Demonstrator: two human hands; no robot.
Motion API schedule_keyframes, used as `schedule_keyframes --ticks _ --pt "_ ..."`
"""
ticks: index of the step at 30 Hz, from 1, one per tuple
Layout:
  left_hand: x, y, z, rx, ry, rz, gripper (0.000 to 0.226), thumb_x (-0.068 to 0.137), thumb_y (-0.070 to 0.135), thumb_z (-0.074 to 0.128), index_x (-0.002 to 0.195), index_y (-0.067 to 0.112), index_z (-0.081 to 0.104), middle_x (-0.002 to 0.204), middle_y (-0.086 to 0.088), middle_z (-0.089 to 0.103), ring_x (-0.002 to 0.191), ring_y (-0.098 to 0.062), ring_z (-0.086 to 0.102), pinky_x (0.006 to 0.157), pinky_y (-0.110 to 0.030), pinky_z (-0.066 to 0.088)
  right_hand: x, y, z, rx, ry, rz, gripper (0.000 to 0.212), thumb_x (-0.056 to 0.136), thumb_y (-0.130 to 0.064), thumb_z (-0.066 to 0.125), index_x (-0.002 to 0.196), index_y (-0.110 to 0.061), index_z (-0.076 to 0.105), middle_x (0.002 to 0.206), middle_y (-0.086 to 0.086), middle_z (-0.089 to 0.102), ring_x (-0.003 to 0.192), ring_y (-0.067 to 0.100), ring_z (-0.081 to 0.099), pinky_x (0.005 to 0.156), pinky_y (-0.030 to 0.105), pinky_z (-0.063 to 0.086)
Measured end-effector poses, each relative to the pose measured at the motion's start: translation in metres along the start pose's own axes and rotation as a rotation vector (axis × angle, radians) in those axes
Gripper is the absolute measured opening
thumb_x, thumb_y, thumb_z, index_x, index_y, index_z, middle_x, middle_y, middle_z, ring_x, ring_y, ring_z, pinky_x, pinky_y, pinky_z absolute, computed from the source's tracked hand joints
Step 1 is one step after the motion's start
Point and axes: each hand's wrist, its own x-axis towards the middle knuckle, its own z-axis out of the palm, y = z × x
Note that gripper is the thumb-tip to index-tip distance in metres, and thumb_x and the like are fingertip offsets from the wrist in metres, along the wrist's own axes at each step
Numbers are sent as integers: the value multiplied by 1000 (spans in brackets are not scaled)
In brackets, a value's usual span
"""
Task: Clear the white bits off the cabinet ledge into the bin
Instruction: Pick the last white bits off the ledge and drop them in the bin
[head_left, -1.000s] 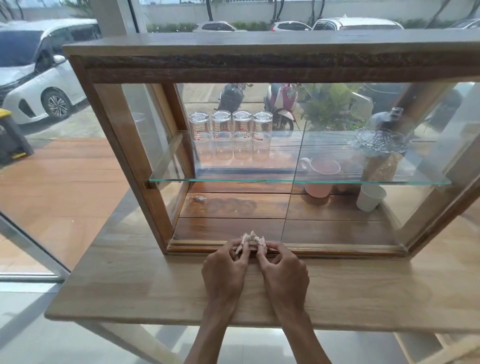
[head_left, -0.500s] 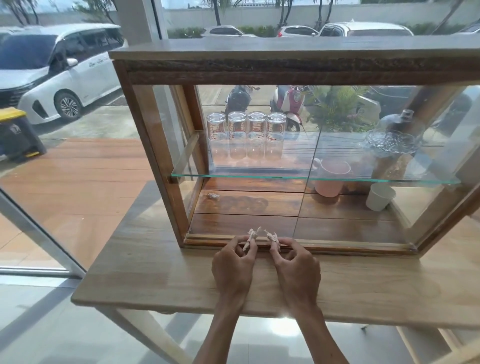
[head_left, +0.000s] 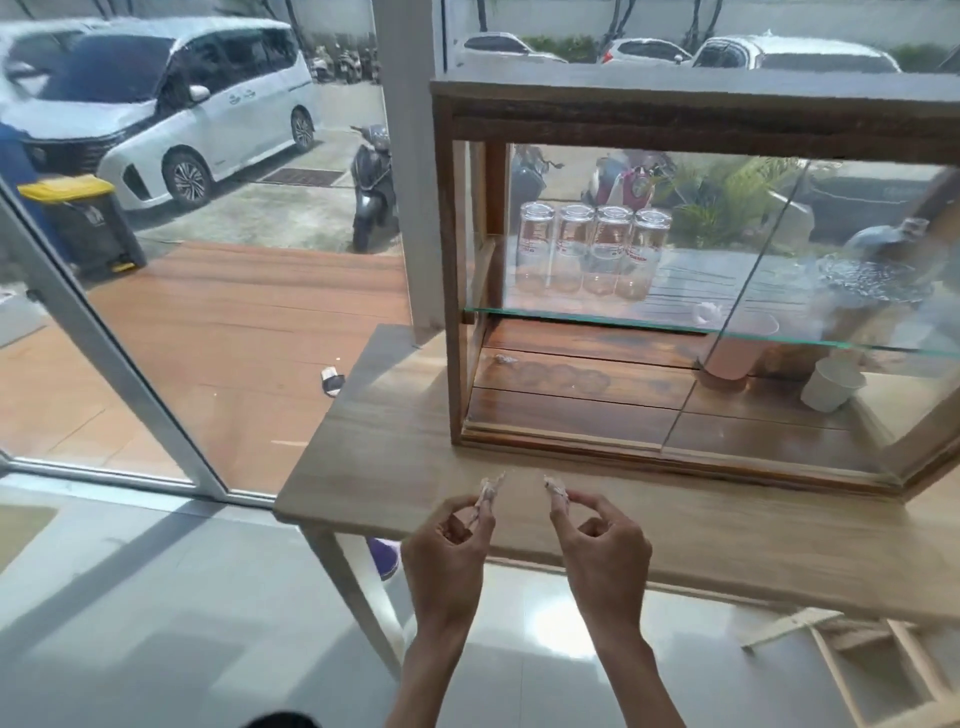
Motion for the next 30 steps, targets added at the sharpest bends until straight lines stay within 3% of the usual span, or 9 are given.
schedule_keyframes --ticks 5,9,13,17,20,25,30 --pt "-5 -28 -65 49 102 -49 6 82 27 80 81 30 75 46 5 47 43 -4 36 47 -21 35 -51 -24 44 33 -147 -42 13 85 -41 79 93 -31 78 44 -7 60 37 7 53 48 23 43" --pt "-11 -57 -127 107 208 -89 5 82 29 81 83 26 78 46 0 52 44 -4 39 48 -27 42 -94 -40 87 22 -256 -88 16 83 -43 81 93 -31 80 58 -12 68 48 4 60 54 26 52" --pt "-31 -95 -200 188 362 -152 8 83 33 79 82 24 78 44 4 47 43 -9 35 47 -20 34 -142 -52 133 12 -414 -129 15 82 -37 82 92 -26 80 50 -8 59 45 6 55 49 13 39" --pt "-69 -133 -266 270 518 -315 11 85 34 77 78 26 77 44 -2 47 42 -11 39 50 -27 42 -198 -55 172 7 -612 -168 18 86 -36 80 98 -23 81 52 -14 53 47 0 55 46 9 39" --pt "-92 -160 -300 329 593 -451 18 85 42 75 77 27 74 46 -5 46 43 -15 41 53 -36 48 -234 -47 198 -51 -726 -154 24 86 -50 75 97 -29 81 51 -13 57 49 0 58 50 13 37" --pt "-114 -188 -325 366 599 -592 22 84 48 73 78 27 76 47 -3 56 47 -16 56 53 -38 53 -274 -39 222 -152 -870 -133 30 87 -58 70 100 -32 79 54 -11 62 52 3 62 63 30 56" --pt "-119 -203 -329 387 556 -671 25 83 51 73 76 27 76 45 2 53 47 -11 55 51 -32 50 -287 -38 233 -250 -934 -173 30 90 -54 68 105 -31 78 60 -13 62 57 -1 60 62 23 48"
